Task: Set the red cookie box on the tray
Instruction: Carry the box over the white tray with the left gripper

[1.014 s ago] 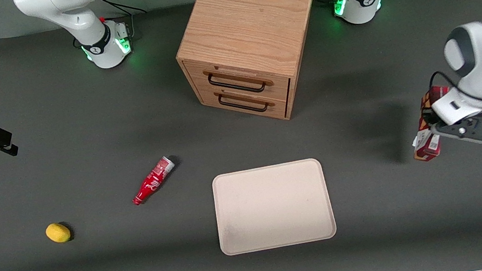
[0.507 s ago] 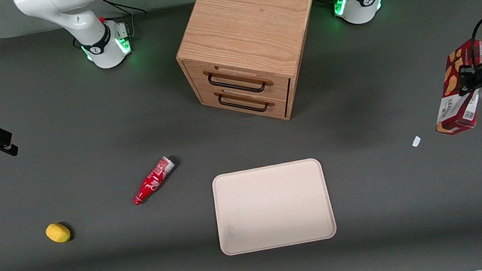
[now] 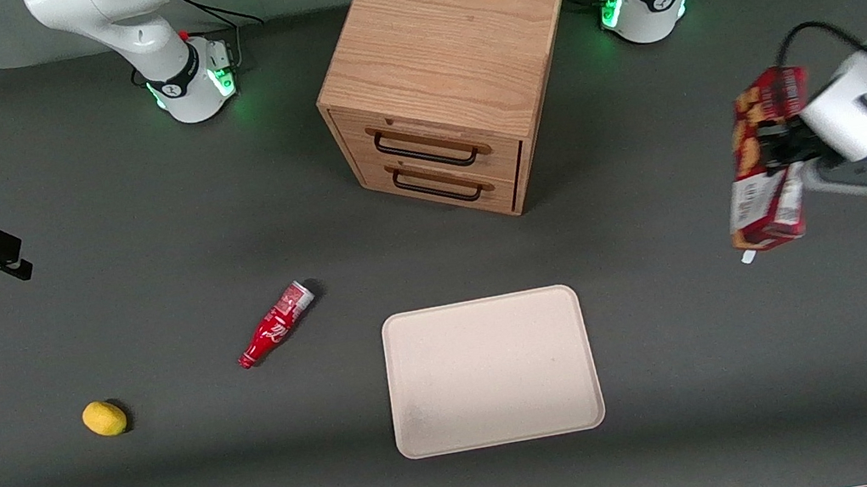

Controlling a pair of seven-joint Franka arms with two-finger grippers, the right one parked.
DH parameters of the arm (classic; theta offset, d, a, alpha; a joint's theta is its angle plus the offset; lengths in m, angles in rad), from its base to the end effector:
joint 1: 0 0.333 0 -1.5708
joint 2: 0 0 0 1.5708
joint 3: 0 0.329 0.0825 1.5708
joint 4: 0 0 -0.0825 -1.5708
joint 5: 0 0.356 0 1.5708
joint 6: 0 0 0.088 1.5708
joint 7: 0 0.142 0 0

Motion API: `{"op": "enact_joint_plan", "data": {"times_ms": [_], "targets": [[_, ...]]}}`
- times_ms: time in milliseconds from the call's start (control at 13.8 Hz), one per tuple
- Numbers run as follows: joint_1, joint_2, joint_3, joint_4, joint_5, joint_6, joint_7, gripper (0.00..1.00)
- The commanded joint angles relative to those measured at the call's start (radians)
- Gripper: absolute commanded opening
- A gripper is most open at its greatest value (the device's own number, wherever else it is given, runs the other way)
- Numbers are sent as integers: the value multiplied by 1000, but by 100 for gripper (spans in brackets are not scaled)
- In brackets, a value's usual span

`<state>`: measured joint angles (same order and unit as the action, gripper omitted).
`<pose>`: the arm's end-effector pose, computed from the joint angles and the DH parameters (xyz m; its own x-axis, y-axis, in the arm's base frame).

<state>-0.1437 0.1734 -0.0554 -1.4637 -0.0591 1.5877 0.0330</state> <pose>0.5670 -0.1202 0.5559 0.9724 -0.2284 -0.0469 -0.2249 -0.9719 0.0700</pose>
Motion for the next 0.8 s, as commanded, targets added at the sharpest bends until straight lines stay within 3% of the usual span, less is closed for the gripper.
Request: {"op": "enact_joint_plan", "data": {"times_ms": [0, 362, 725], "targets": [[-30, 167, -95, 201, 8, -25, -216, 0], [-189, 463, -95, 488, 65, 58, -484, 0], [-220, 621, -90, 500, 108, 308, -542, 0]]}}
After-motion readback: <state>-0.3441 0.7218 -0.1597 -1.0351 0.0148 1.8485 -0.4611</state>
